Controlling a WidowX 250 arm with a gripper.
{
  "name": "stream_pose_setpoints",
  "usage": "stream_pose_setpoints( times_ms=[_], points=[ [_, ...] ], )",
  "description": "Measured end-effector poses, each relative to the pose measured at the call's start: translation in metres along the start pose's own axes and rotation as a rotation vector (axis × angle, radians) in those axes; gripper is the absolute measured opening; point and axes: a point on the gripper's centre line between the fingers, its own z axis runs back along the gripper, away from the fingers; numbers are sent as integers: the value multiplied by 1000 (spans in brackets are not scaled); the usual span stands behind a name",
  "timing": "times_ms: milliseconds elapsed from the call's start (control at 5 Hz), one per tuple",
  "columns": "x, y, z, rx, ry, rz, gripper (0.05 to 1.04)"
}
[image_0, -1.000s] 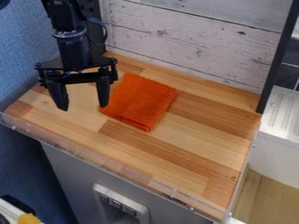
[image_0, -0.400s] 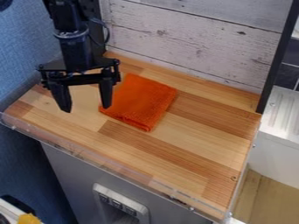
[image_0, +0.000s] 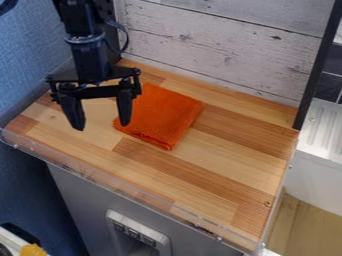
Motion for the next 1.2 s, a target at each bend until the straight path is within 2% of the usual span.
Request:
stream_pose_setpoints(
  times_ms=[600,1000,1200],
  points=[
    [7,8,10,-37,-61,-5,999],
    [10,16,15,-27,-79,-10,999],
    [15,19,24,-13,-99,-8,999]
  ],
)
